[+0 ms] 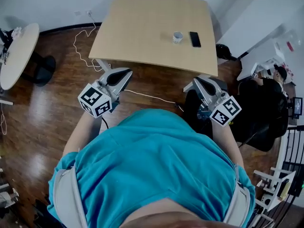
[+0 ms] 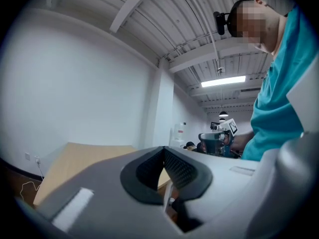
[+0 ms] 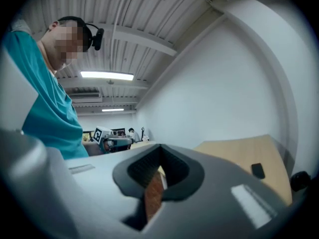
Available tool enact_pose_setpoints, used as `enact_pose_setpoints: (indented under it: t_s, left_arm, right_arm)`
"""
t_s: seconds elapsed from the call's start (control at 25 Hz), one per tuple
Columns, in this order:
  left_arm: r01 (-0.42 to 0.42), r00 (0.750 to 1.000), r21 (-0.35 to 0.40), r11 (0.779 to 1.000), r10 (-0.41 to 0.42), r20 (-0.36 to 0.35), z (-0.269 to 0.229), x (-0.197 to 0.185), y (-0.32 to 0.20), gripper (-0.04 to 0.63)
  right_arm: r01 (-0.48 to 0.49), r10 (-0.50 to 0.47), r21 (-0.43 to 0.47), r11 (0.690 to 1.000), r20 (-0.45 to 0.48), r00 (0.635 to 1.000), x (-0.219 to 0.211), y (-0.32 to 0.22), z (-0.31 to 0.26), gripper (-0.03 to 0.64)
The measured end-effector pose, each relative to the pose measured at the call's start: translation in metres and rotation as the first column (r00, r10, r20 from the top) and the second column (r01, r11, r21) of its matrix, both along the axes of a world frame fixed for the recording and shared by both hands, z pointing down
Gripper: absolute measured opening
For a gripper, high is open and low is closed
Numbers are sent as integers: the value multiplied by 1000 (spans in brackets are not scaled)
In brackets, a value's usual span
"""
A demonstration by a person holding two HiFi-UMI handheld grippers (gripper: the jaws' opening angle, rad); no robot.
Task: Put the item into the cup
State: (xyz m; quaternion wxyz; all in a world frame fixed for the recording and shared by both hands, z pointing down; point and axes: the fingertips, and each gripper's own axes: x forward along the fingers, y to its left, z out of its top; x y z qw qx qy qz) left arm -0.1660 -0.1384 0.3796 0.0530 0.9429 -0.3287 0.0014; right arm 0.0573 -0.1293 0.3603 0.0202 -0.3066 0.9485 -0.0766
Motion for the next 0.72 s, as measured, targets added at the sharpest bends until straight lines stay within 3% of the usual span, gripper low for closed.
enact_pose_setpoints:
  t_s: [0.24, 0.44, 0.72]
  left_arm:
    - [20, 999, -20, 1000, -21, -29, -2, 69, 84, 3]
    - [7, 1000, -16, 1000, -7, -3, -3, 115, 146, 3]
    - [45, 999, -4, 999, -45, -9, 1, 89, 187, 3]
  right_arm:
    - [28, -26, 40, 999, -56, 998, 58, 86, 13, 3]
    - [40, -41, -9, 999, -34, 999, 90, 143, 29, 3]
    - [52, -52, 4, 999, -31, 998, 74, 184, 26, 3]
